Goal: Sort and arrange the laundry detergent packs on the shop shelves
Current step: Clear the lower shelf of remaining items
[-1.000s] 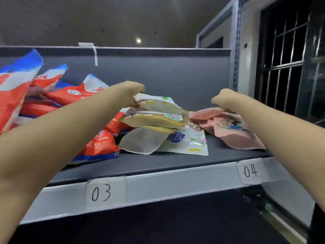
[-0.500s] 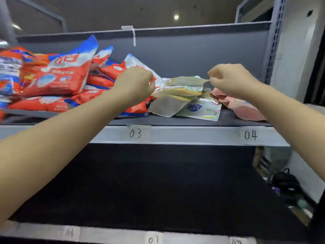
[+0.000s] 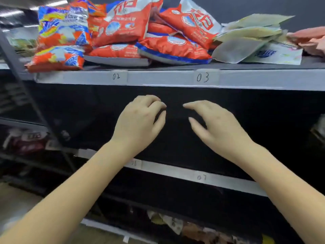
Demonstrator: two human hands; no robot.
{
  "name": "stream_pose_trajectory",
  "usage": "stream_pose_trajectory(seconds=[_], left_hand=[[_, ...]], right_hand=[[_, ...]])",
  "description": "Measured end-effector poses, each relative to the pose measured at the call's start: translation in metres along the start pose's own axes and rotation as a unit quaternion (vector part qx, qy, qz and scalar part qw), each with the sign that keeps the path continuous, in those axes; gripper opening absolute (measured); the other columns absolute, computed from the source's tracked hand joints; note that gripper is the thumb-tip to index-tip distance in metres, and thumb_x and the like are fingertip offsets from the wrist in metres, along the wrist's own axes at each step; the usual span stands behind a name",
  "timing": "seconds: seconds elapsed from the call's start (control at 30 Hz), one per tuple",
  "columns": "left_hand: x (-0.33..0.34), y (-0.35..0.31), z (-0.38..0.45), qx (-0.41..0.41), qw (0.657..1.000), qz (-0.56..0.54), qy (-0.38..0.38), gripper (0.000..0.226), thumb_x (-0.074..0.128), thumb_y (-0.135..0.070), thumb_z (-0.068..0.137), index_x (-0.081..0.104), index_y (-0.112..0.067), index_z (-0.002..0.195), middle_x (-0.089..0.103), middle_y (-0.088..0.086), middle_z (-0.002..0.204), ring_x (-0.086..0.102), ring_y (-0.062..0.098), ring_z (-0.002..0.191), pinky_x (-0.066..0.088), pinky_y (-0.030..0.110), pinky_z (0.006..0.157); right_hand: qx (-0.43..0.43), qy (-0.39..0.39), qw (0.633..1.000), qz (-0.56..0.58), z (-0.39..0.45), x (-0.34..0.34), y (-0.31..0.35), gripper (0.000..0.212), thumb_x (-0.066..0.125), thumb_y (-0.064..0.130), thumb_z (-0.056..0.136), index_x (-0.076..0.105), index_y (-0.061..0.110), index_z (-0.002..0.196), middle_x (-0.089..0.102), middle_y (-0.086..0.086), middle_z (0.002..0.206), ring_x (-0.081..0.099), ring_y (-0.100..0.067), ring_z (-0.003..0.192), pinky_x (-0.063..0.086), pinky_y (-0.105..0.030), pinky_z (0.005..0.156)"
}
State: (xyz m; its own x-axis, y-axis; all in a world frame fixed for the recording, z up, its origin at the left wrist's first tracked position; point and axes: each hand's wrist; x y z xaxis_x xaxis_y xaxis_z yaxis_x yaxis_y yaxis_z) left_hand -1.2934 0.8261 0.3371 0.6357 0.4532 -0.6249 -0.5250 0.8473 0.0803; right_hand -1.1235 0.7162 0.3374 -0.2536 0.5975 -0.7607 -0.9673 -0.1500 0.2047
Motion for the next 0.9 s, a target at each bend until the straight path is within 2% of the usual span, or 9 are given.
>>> stream_pose_trajectory(seconds=[0.17,0.27,0.37,0.53,0.6,0.7,0.8,0.9], left_hand=[[0.030,0.052,-0.107,-0.037,0.992,-0.037,0.113,0.034,0.043,-0.030,0.089,0.071,-0.014,0.101,0.067,-0.003,0.101,0.064,0.015,0.094,0.051,0.028,0.079],[0.054,0.084,-0.157,-0.044,0.981,-0.056,0.181,0.030,0.047,-0.027,0.089,0.072,-0.014,0.098,0.068,-0.004,0.096,0.065,0.015,0.091,0.053,0.028,0.076],[0.084,0.113,-0.198,-0.040,0.966,-0.067,0.245,0.014,0.068,-0.016,0.082,0.073,-0.013,0.095,0.070,-0.003,0.091,0.066,0.017,0.087,0.054,0.030,0.071],[0.138,0.149,-0.250,-0.043,0.932,-0.079,0.352,0.011,0.073,-0.014,0.078,0.074,-0.010,0.089,0.071,0.001,0.083,0.066,0.022,0.077,0.054,0.033,0.060],[0.159,0.159,-0.265,-0.042,0.917,-0.081,0.389,0.012,0.069,-0.016,0.082,0.074,-0.010,0.091,0.071,0.001,0.084,0.066,0.023,0.079,0.053,0.034,0.062],[0.194,0.175,-0.290,-0.043,0.895,-0.058,0.441,0.024,0.053,-0.023,0.093,0.070,-0.011,0.106,0.069,0.002,0.097,0.062,0.023,0.092,0.051,0.036,0.075],[0.230,0.191,-0.304,-0.045,0.890,-0.033,0.453,0.028,0.048,-0.027,0.096,0.069,-0.014,0.110,0.068,0.002,0.101,0.061,0.023,0.095,0.050,0.035,0.076],[0.267,0.207,-0.318,-0.050,0.873,-0.004,0.485,0.033,0.037,-0.031,0.099,0.060,-0.020,0.121,0.061,0.000,0.115,0.053,0.021,0.108,0.043,0.032,0.085]], right_hand=[[0.063,0.098,0.991,0.058,-0.041,0.101,0.037,0.038,0.051,0.021,0.095,0.050,0.020,0.133,0.054,0.009,0.130,0.047,-0.006,0.124,0.025,-0.008,0.098],[0.137,0.153,0.976,0.077,-0.059,0.162,0.051,0.041,0.045,0.026,0.098,0.042,0.024,0.139,0.047,0.012,0.137,0.039,-0.003,0.130,0.027,-0.013,0.103],[0.205,0.195,0.956,0.073,-0.073,0.217,0.057,0.040,0.045,0.026,0.098,0.044,0.023,0.138,0.048,0.010,0.138,0.039,-0.006,0.130,0.028,-0.017,0.105],[0.287,0.243,0.924,0.073,-0.094,0.289,0.054,0.039,0.046,0.022,0.097,0.047,0.019,0.136,0.051,0.004,0.136,0.043,-0.012,0.128,0.032,-0.023,0.104],[0.310,0.263,0.910,0.077,-0.099,0.313,0.046,0.039,0.045,0.023,0.098,0.046,0.018,0.137,0.050,0.003,0.137,0.043,-0.013,0.129,0.034,-0.024,0.104],[0.324,0.297,0.895,0.080,-0.104,0.349,0.029,0.040,0.044,0.024,0.098,0.045,0.018,0.138,0.050,0.001,0.137,0.043,-0.014,0.129,0.036,-0.026,0.103],[0.323,0.318,0.888,0.078,-0.105,0.387,0.007,0.039,0.043,0.026,0.099,0.045,0.018,0.137,0.051,-0.002,0.137,0.046,-0.018,0.126,0.039,-0.028,0.102],[0.334,0.327,0.881,0.069,-0.104,0.424,-0.015,0.040,0.042,0.028,0.098,0.046,0.021,0.137,0.054,-0.007,0.134,0.052,-0.025,0.119,0.045,-0.033,0.095]])
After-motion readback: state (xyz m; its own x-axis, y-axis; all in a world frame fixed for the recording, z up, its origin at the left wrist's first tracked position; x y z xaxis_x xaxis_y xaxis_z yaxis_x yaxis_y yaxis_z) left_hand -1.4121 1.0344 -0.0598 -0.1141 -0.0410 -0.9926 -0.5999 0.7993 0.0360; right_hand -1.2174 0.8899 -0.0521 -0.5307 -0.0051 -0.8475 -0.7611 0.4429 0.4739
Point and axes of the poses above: each hand's wrist, its own z-axis towards the middle knuckle, its own x-axis out of the palm, y = z × x
